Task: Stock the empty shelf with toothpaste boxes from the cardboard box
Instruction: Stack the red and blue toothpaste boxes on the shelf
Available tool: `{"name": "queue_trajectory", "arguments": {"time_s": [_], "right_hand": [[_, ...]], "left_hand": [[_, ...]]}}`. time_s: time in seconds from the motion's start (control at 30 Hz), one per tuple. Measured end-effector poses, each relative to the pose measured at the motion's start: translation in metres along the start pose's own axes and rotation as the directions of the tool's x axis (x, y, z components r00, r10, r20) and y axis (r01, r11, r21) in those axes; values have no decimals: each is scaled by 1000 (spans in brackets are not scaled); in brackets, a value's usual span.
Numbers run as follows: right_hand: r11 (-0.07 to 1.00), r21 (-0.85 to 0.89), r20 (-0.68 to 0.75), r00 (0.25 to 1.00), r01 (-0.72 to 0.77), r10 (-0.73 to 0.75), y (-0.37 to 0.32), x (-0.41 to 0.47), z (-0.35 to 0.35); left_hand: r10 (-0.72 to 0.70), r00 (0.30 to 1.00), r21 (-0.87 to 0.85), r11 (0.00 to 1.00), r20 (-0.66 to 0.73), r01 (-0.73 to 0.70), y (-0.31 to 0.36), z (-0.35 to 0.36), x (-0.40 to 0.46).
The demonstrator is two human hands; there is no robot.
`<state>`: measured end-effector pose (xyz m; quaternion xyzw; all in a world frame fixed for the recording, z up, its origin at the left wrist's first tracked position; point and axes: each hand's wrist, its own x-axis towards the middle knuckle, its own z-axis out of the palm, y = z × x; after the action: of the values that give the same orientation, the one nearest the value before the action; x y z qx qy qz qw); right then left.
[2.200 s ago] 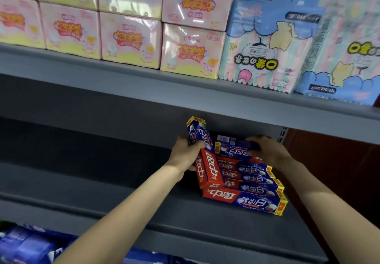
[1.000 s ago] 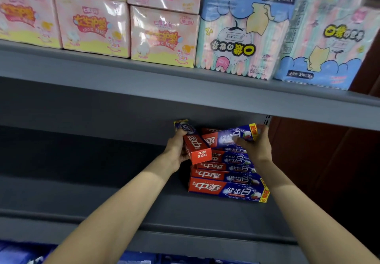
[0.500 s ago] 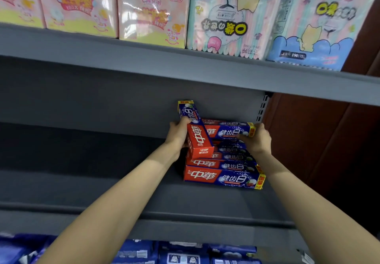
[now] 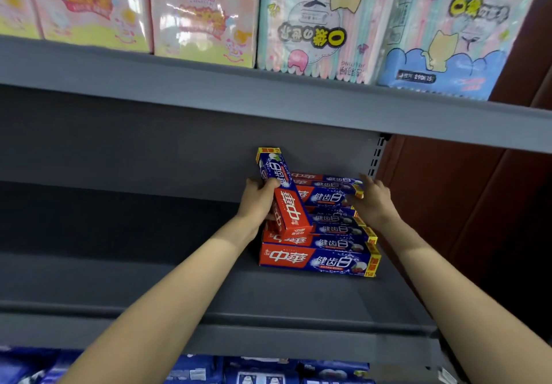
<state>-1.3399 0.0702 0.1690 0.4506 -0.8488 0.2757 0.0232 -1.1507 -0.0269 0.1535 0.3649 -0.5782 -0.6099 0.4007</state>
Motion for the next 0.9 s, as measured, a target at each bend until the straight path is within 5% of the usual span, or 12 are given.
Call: {"name": "queue_trajectory", "arguments": {"time_s": [0.07,0.17,0.3,0.43,0.63,0.7,0.9], "right_hand": [[975,185,-77,991,123,-111,-14,-14,-5],[780,625,220,964,-19,-153,-45,-38,-10],[630,771,240,960,-100,-142,-60,-40,-2],[322,912,285,957,-253,-54,-51,-34,-3],[31,968,242,962,-247,124,-38,-34,9],[84,974,197,967,-212,159,-33,-33,11],[741,652,11,979,-163,205,-4,-27,4]], "left_hand": [[42,999,-2,999,12,-42,2,-2,-5],[47,995,-32,998,87,-45,8,-1,-14],[71,971,147,983,228,-106,20,-3,-20],[51,910,329,923,411,-201,30,-14,-23],[-5,908,528,814,420,-240,34,-35,-16],[83,928,509,816,364,-273,31,-37,-11],[203,913,588,711,353,-386,22,-19,-7]]}}
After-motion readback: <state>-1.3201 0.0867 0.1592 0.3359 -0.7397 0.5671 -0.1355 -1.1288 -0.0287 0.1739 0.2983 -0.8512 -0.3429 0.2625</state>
